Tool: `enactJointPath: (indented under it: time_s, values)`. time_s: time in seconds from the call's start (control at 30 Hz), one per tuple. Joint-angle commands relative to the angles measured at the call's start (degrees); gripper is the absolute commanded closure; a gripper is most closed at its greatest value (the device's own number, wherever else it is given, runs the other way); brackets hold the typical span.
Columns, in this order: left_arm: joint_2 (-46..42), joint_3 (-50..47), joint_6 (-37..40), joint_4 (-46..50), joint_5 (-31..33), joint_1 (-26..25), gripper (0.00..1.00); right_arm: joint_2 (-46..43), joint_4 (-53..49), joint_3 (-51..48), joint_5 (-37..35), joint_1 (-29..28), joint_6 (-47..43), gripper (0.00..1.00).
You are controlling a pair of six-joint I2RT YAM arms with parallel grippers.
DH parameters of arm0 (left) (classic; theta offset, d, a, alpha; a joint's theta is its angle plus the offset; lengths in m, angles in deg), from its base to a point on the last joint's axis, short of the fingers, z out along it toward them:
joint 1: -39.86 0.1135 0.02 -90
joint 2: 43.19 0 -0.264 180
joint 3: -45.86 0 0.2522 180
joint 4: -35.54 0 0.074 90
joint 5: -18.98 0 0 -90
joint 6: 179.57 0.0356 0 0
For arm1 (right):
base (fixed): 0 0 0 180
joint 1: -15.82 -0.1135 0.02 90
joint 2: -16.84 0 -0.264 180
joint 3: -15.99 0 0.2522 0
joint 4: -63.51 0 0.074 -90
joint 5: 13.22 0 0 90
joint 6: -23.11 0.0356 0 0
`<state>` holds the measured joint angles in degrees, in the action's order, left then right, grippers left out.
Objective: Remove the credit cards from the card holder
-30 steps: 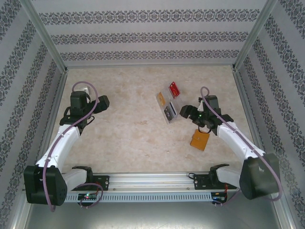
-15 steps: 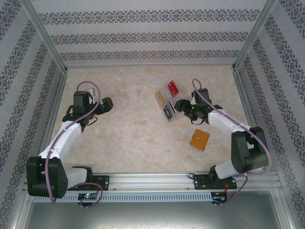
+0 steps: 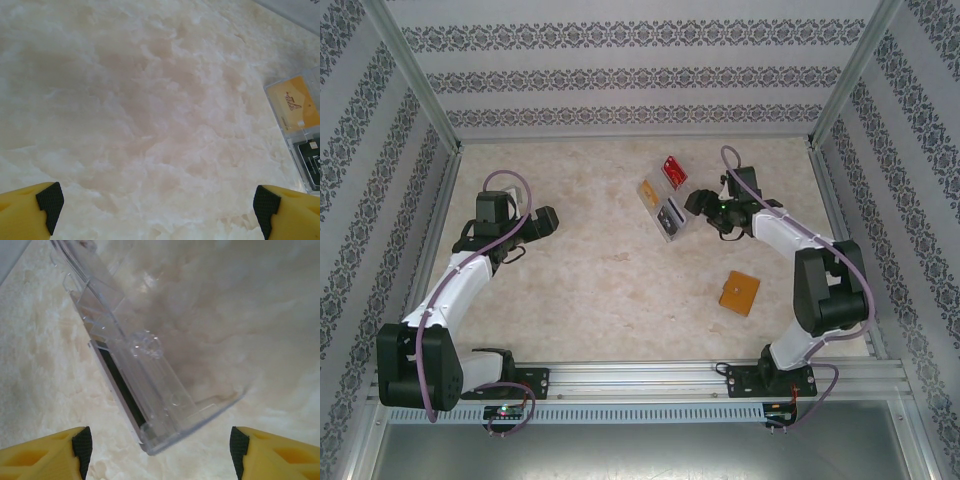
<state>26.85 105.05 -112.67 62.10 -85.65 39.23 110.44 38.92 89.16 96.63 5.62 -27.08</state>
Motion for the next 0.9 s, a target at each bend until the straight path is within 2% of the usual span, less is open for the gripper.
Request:
enactJointPath:
  time_s: [0.0, 0.2, 0.37, 0.6, 0.87]
  values:
    - [-0.25, 2.21, -1.24, 1.71, -1.18, 0.79, 0.01, -6.62, -7.01, -2.34, -3.75, 0.82, -2.89, 0.24]
    - [-0.31, 2.38, -1.64, 1.66, -1.89, 0.71, 0.01, -19.21, -21.25, -11.56, -14.87, 1.95, -5.01, 0.21]
    - [-0.26, 3.08, -1.7, 2.5, -2.15, 0.67, 0.01, -25.02, -26.75, -17.83, -20.88, 3.61, -3.91, 0.2]
    - [0.38, 2.82, -2.88, 1.75, -4.94, 0.65, 0.0, -22.22, -23.76, -22.43, -16.02, 3.82, -0.72, 0.21]
    - [0.93, 2.12, -5.45, -0.6, -8.56, 0.34, 0.0, -14.43, -18.27, -21.04, -11.99, -0.41, -0.99, 0.24]
